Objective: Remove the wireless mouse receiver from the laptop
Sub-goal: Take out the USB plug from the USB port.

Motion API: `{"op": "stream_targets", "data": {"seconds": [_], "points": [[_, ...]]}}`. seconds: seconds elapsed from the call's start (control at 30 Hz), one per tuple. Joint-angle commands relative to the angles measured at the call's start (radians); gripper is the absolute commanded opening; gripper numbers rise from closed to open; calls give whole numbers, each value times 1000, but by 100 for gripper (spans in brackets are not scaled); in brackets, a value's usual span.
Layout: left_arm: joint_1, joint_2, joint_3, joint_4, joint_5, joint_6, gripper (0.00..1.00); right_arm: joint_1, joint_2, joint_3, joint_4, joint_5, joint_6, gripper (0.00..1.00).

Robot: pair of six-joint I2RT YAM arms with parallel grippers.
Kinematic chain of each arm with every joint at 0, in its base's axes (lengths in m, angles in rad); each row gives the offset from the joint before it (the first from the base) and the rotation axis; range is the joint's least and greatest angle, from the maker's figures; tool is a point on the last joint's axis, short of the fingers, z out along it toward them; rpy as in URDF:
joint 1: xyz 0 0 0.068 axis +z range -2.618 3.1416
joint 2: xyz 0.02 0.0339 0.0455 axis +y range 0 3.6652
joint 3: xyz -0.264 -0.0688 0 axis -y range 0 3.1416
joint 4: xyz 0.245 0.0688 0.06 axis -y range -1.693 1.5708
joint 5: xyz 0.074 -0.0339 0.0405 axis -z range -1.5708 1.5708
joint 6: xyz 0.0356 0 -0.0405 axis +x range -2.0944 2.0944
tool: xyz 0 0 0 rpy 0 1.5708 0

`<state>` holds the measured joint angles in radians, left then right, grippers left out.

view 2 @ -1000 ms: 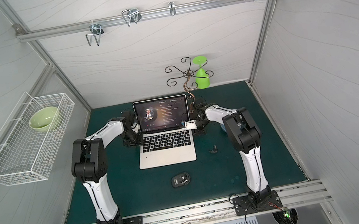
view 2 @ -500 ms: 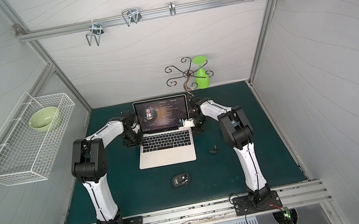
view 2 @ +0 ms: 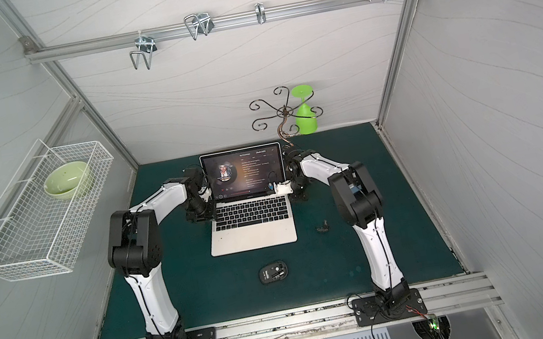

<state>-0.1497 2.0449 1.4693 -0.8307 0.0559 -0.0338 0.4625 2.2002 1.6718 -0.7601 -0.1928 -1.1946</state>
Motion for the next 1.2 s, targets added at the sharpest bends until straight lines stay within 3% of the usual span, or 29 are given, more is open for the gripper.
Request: {"op": "stream_targets", "data": {"seconds": [0.0, 0.6, 1.17], "points": [[8, 70, -15, -38, -65, 12, 50, 41, 35, -101, 86, -27, -38, 0], [-1, 94, 20, -78, -80, 23, 49, -108, -107, -264, 191, -27, -88, 0], [11, 93, 17, -68, -75, 16, 50, -145, -199, -306, 214, 13, -57, 0]]}}
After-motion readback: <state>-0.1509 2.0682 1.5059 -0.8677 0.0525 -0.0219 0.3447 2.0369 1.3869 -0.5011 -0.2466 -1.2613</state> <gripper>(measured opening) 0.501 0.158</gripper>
